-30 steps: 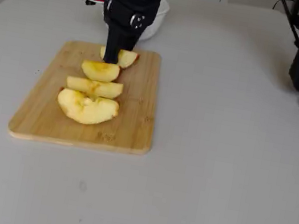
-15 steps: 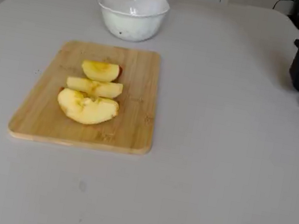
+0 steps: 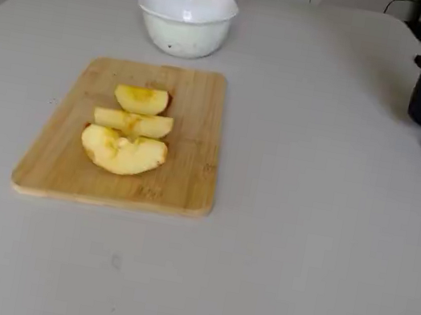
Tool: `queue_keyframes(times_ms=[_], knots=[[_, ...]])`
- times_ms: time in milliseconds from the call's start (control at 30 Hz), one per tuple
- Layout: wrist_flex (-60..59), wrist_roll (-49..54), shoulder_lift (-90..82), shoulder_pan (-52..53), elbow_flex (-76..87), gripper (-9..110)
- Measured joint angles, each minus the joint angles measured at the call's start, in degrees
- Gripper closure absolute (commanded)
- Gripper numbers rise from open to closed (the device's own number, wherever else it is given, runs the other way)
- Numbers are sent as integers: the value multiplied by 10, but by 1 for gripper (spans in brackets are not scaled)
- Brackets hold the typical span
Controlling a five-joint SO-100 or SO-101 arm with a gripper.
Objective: Pick up the rightmost apple slice from the cutting board and place it into the bowl
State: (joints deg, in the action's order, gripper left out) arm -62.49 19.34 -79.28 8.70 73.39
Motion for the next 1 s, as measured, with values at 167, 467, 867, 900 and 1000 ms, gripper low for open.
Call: queue_keyframes(times_ms=[167, 467, 867, 900, 1000], knots=[[15, 4, 31, 12, 0, 69], [19, 29, 37, 12, 0, 75], [-91, 37, -134, -94, 0, 101], [-111, 25, -159, -110, 0, 101], [-160, -3, -237, -149, -1, 101]])
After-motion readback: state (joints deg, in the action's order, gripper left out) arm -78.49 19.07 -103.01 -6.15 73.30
